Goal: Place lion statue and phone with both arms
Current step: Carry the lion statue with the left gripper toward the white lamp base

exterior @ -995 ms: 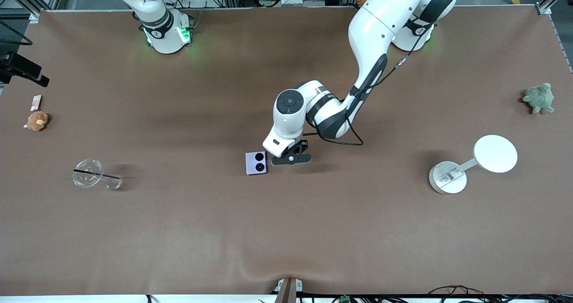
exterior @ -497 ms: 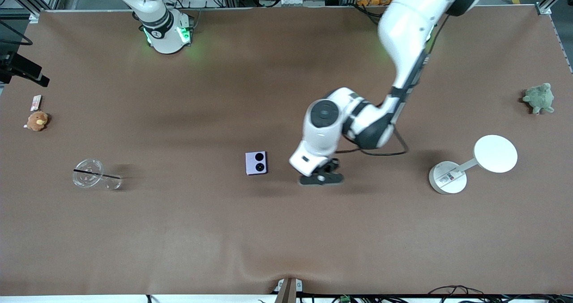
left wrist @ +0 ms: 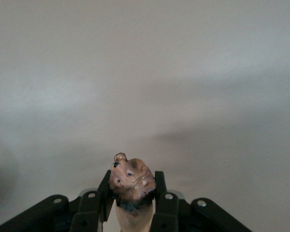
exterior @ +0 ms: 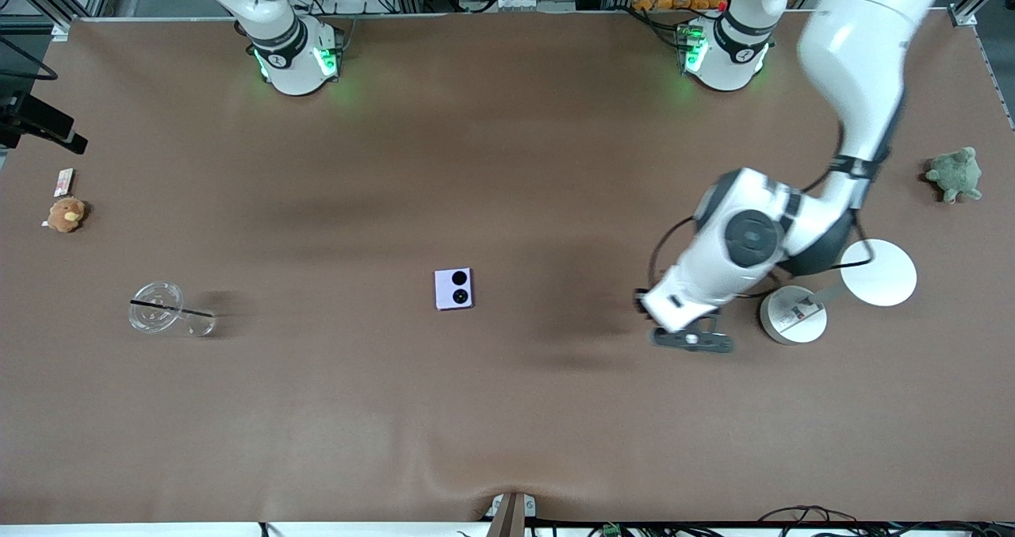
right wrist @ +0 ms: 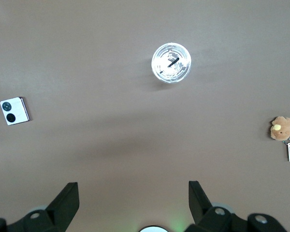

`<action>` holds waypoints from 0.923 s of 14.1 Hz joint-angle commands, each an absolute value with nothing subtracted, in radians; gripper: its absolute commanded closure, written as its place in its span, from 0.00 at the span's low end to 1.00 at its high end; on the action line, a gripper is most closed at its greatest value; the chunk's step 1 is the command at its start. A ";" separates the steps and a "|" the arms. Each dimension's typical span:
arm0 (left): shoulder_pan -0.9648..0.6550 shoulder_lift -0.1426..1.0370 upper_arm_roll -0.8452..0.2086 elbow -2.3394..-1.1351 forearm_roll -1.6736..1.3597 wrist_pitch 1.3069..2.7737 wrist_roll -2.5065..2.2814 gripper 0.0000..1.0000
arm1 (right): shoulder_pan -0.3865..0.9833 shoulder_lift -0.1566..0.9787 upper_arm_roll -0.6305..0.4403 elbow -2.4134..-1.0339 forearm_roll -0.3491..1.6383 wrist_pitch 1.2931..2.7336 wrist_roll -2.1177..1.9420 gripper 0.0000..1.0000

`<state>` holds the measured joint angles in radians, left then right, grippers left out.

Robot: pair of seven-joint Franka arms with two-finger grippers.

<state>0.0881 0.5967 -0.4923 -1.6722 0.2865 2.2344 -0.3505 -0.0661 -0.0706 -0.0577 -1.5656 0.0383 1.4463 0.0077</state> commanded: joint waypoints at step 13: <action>0.370 0.617 -0.522 -1.921 0.606 2.505 -0.302 1.00 | 0.116 0.144 -0.048 -1.549 0.175 1.595 0.002 0.00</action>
<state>0.3534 0.6108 -0.5053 -1.9074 0.5802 2.4807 -0.3009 0.0453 0.1000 -0.0400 -1.5682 0.1711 1.5685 0.0044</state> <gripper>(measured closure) 0.634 0.000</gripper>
